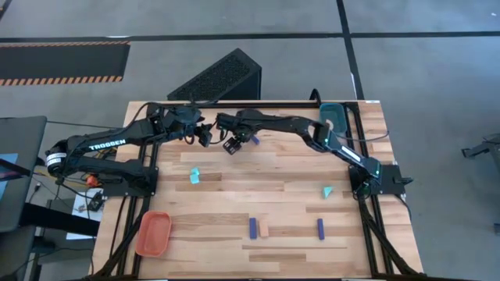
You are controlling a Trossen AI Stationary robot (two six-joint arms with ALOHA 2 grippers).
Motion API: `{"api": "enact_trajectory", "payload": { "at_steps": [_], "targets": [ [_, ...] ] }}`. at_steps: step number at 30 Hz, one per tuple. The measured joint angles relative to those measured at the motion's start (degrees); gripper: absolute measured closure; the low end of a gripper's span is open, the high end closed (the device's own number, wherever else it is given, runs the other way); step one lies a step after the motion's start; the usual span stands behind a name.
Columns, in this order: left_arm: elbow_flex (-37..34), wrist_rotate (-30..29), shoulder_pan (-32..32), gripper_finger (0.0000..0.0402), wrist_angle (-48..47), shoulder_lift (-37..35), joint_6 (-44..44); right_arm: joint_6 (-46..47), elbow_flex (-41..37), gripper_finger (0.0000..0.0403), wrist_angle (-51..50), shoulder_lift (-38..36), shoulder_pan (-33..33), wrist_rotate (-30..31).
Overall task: Sort & place blocks by color
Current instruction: Put the top brown block into the blue bin
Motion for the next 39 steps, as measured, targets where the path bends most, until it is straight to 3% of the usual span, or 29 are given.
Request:
{"api": "enact_trajectory", "payload": {
  "at_steps": [10, 15, 30, 39],
  "targets": [
    [0.0, -0.1, 0.1, 0.0211, 0.0, 0.0, 1.5, -1.6, 0.0, 0.0133, 4.0, -0.7, -0.5, 1.6],
    [0.0, 0.0, 0.1, 0.0211, -0.2, 0.0, 1.8, -1.3, -0.1, 0.0148, 4.4, -0.4, -0.9, -3.8],
    [0.0, 0.3, 0.1, 0.0211, -0.1, 0.0, 1.8, -3.9, -0.2, 0.0180, 0.6, -0.3, 1.0, -10.2],
    [0.0, 0.4, 0.1, 0.0211, -0.3, 0.0, -0.4, -3.8, -0.1, 0.0199, -0.6, -0.7, -0.3, -3.7]
  ]
}}
